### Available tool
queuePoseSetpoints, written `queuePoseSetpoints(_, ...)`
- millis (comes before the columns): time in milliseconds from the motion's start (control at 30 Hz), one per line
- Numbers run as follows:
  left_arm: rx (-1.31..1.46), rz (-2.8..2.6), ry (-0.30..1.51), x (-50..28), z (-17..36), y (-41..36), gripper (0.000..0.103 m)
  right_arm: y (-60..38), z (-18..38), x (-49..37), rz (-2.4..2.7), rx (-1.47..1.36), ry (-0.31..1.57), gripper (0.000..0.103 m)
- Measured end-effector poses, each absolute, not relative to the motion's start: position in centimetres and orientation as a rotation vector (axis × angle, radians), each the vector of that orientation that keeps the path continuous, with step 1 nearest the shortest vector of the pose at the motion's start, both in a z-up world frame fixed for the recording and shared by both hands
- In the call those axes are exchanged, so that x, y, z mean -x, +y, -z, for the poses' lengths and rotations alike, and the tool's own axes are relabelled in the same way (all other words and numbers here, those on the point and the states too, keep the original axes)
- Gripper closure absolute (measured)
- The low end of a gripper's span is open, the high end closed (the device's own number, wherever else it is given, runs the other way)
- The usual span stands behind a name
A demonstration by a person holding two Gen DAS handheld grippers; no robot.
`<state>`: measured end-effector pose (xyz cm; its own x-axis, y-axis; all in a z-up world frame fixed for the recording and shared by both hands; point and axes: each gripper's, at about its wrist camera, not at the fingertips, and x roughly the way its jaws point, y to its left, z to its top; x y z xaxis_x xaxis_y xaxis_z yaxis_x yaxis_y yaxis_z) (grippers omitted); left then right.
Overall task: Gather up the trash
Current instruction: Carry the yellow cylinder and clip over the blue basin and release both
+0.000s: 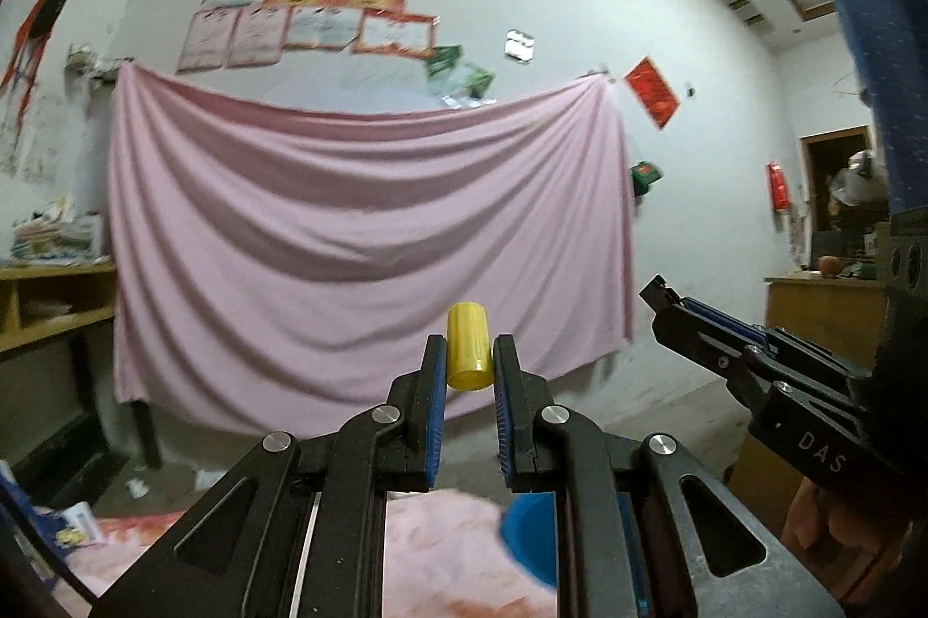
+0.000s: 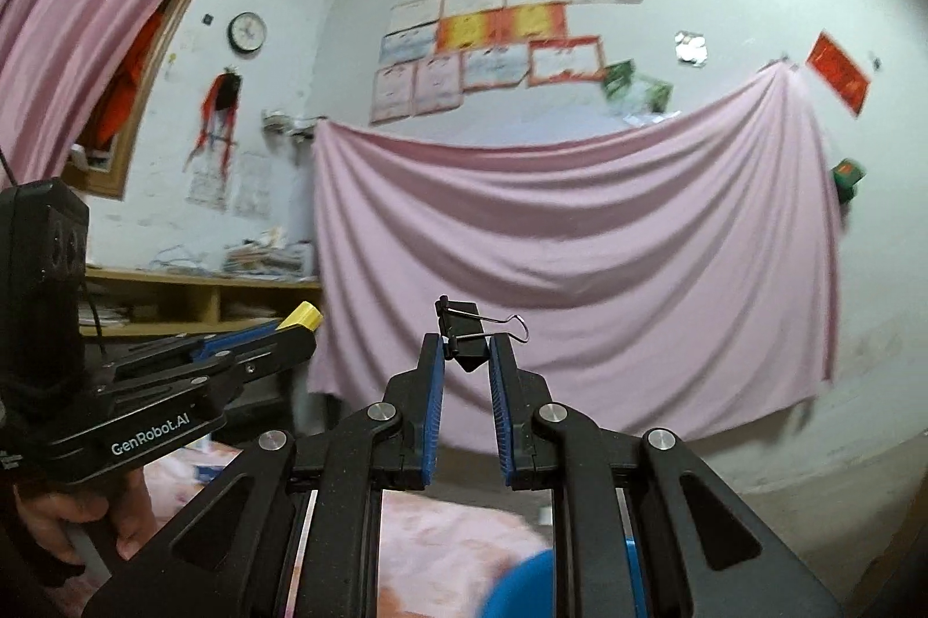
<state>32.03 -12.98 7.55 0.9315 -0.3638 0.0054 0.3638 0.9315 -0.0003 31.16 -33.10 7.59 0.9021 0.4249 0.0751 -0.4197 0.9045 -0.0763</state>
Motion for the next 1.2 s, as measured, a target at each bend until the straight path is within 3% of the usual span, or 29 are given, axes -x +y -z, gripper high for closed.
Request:
queuePoseSetpoints(367, -0.036, 0.479, 0.063, -33.7, -6.7, -20.9, 0.09, -39.8, -6.2, -32.0, -0.295, 0.013, -0.015, 0.089)
queuePoseSetpoints(733, -0.019, 0.52, 0.422, -38.9, -2.4, -25.3, 0.09, -43.0, -2.0, -36.9, -0.223, -0.043, 0.341, 0.089)
queuePoseSetpoints(1200, 0.021, 0.546, 0.784, -44.0, 1.3, -27.6, 0.09, -43.5, 2.4, -39.0, -0.2, -0.097, 0.646, 0.089)
